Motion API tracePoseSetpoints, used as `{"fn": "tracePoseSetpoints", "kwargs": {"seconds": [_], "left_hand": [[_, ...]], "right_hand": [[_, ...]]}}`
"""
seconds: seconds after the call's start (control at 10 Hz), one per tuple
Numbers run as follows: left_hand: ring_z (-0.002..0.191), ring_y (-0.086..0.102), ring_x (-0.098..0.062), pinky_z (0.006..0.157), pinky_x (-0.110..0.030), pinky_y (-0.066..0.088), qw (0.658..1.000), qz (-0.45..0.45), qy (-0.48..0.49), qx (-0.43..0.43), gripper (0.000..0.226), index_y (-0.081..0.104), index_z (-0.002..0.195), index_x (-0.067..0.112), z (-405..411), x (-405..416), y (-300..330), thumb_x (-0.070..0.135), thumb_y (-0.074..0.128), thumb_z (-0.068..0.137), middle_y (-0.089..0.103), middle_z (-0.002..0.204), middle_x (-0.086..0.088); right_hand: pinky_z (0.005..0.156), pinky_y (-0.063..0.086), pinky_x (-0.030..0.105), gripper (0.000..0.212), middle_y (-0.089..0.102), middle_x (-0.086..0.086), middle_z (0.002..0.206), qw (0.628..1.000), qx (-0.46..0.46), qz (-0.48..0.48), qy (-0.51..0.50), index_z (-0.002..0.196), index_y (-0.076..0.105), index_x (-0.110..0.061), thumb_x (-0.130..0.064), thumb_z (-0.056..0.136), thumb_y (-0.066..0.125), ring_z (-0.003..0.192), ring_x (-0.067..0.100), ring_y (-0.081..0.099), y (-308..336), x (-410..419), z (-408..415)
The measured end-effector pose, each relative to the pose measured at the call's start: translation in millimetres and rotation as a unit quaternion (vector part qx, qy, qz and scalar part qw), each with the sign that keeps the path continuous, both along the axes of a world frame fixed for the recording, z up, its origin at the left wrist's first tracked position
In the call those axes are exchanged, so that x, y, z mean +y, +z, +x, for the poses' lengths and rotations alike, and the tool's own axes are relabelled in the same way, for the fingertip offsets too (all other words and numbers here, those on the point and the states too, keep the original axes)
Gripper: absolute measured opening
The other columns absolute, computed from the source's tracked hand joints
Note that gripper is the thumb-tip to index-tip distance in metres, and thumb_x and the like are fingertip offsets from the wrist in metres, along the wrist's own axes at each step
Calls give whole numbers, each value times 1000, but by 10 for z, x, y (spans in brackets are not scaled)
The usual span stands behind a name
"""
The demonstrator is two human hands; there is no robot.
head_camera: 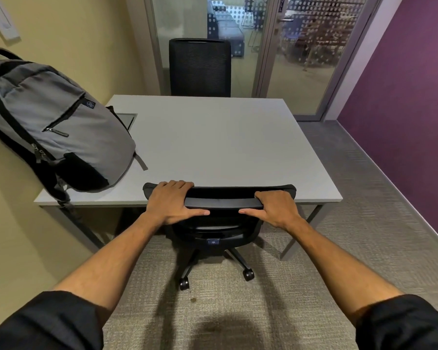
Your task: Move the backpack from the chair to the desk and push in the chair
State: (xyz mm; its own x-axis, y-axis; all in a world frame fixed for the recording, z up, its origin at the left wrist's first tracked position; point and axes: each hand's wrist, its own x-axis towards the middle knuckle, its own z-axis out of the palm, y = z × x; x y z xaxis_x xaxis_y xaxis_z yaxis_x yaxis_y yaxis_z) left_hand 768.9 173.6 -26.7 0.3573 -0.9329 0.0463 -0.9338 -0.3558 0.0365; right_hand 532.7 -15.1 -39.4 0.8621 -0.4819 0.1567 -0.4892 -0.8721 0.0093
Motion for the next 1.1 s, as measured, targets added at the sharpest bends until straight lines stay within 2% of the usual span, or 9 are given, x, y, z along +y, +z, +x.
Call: {"fn": "tracePoseSetpoints", "kwargs": {"seconds": [0.3,0.6,0.7,0.8,1.0,1.1], "left_hand": [[121,55,-21,103,-40,39,1000,2,9,5,110,48,137,27,-10,-66,-9,100,25,59,59,136,2],[122,54,-20,104,-39,39,1000,7,17,15,110,47,138,27,-55,-70,13,100,25,58,57,137,2],[123,53,-20,104,-39,38,1000,5,26,15,110,47,138,27,-75,-50,29,100,24,58,57,138,2],[125,51,-20,106,-42,36,999,21,30,-2,112,46,138,27,-82,-63,27,101,21,57,55,139,2],[138,38,-26,115,-58,17,992,99,72,-36,123,33,147,26,-103,-89,97,103,18,51,46,147,-4],[147,22,-27,117,-58,5,990,133,39,-39,132,18,153,22,-158,-60,203,103,26,49,28,159,-8]], "right_hand": [[56,50,33,82,61,-5,64,1000,0,2,10,71,56,-20,-94,70,19,58,17,57,-16,-126,0],[55,48,32,70,52,-7,59,1000,4,24,16,65,44,-23,-90,73,29,55,15,52,26,-110,-24],[53,40,31,68,43,-10,55,999,0,38,22,62,40,-23,-90,72,31,53,13,47,65,-85,-25],[55,34,30,70,42,-10,54,999,-11,43,20,61,41,-23,-92,71,31,51,11,43,75,-85,-26],[65,39,30,78,54,-8,65,995,-24,93,-6,70,50,-22,-97,64,30,60,12,51,109,-62,-20],[73,42,35,74,55,-9,64,989,-39,139,-29,69,49,-24,-96,66,32,60,12,51,274,41,20]]}}
